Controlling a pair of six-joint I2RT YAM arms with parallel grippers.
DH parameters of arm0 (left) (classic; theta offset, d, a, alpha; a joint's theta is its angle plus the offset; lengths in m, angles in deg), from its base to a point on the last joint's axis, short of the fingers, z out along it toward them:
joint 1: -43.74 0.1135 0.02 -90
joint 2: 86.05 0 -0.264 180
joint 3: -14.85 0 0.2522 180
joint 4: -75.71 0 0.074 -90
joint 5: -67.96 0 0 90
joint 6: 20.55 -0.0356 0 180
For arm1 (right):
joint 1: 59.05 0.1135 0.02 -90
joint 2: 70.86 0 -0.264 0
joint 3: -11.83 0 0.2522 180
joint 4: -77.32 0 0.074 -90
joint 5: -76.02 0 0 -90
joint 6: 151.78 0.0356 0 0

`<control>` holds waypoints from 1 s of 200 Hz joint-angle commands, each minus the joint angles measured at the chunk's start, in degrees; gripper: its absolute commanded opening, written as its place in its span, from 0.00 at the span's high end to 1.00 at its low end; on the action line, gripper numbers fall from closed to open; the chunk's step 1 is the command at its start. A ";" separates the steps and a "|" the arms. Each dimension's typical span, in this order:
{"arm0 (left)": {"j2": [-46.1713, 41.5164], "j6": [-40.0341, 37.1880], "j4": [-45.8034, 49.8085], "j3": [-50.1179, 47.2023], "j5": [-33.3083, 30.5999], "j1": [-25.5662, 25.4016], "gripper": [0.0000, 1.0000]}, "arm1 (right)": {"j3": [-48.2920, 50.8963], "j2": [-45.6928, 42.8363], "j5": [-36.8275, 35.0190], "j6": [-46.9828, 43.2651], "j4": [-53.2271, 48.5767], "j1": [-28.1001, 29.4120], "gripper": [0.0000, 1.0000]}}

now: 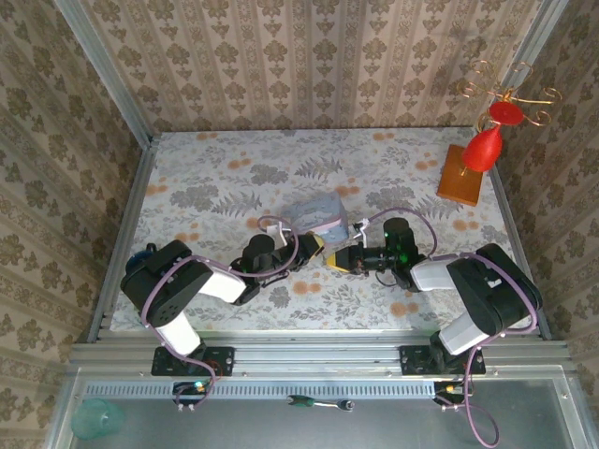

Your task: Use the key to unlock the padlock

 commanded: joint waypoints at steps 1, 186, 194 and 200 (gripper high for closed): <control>-0.29 0.37 -6.56 -0.75 1.42 -1.12 0.90 | -1.97 1.14 -1.74 0.91 2.04 -0.49 1.00; 0.43 -0.20 -6.68 0.47 1.94 -1.56 0.90 | 0.27 6.81 -7.75 11.91 12.86 -1.89 1.00; 0.45 -0.22 -6.64 0.63 1.94 -1.57 0.90 | 0.36 6.87 -7.93 11.97 12.98 -1.89 1.00; 0.47 -0.20 -6.69 0.73 2.01 -1.60 0.90 | 0.47 7.06 -8.17 12.16 13.20 -1.89 1.00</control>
